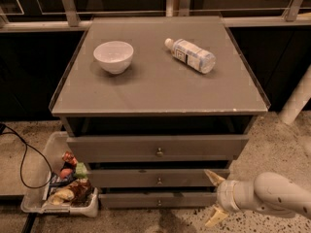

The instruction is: Open middle drawer

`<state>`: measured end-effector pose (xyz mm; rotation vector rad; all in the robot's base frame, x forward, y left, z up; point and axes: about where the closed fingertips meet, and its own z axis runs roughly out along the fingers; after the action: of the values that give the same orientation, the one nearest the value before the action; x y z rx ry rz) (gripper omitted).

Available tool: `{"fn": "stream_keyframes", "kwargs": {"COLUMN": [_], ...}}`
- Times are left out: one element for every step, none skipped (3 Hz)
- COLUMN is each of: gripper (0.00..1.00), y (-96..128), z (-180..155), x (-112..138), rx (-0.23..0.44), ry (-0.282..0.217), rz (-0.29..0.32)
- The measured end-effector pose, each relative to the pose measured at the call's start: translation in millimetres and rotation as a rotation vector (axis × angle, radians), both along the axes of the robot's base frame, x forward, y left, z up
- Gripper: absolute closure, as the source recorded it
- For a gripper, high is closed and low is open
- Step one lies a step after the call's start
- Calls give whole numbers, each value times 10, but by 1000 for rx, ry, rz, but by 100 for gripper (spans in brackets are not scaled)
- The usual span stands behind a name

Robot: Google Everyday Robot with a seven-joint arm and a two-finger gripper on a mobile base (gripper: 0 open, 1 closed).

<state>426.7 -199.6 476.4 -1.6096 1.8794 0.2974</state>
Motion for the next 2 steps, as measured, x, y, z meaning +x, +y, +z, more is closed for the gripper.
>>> {"fn": "stream_keyframes", "kwargs": {"gripper": [0, 0], "y": [52, 140], "z": [-72, -106], "x": [191, 403], "rx": [22, 33], "ry": [-12, -24], "rz": [13, 32]}}
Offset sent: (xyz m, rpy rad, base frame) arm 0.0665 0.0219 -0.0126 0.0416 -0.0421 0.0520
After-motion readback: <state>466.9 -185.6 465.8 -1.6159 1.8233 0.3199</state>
